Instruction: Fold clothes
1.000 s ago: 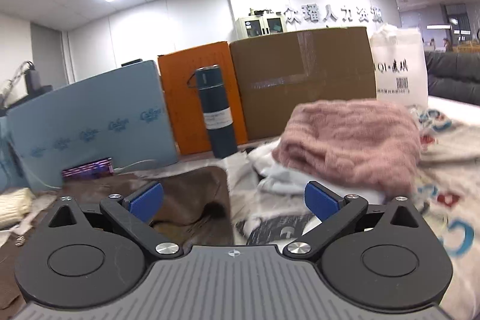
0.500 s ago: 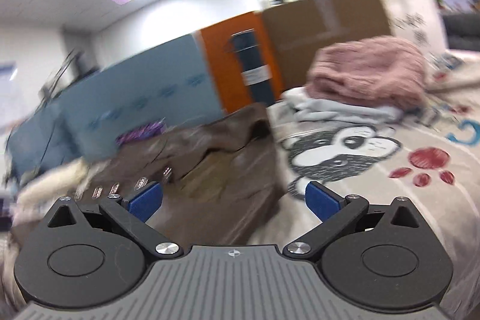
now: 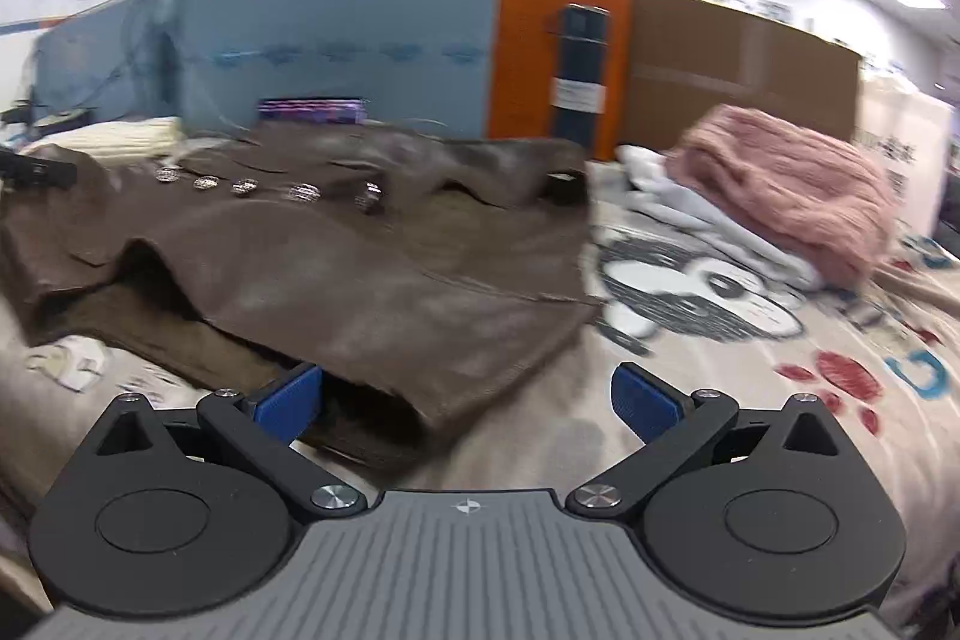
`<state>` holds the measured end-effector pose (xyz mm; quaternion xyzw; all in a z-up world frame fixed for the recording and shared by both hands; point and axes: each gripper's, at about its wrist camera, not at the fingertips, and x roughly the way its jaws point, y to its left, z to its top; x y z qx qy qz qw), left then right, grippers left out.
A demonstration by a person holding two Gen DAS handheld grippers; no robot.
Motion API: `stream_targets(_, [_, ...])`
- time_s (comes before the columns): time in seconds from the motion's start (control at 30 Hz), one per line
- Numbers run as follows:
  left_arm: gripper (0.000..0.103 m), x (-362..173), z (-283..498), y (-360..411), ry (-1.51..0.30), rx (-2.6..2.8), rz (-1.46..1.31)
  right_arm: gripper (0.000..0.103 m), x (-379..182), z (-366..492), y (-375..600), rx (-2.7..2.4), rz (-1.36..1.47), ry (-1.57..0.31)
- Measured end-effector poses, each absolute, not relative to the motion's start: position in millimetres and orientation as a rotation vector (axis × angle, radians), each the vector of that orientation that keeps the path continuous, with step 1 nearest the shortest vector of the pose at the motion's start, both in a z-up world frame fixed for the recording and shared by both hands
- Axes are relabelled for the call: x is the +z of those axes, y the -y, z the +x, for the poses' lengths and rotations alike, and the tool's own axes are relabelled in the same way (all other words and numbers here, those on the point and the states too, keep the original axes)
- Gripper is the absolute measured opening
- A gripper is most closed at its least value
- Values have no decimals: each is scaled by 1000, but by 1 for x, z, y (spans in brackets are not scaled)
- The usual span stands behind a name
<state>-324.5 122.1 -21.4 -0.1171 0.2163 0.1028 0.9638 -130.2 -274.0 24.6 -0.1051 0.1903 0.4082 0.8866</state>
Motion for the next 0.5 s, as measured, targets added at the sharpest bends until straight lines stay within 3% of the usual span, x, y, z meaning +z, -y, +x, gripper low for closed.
stream_targets(0.17, [19, -20, -314, -118, -494, 224, -162, 103, 17, -121, 297, 711, -161, -436])
stream_targets(0.23, [38, -19, -316, -117, -501, 235, -146, 103, 16, -118, 307, 712, -114, -441])
stream_targets(0.3, [78, -18, -328, -116, -469, 286, -166, 103, 17, -121, 309, 729, -92, -423])
stream_targets(0.5, [82, -13, -369, -132, -399, 378, -420, 103, 22, -118, 320, 928, 168, -448])
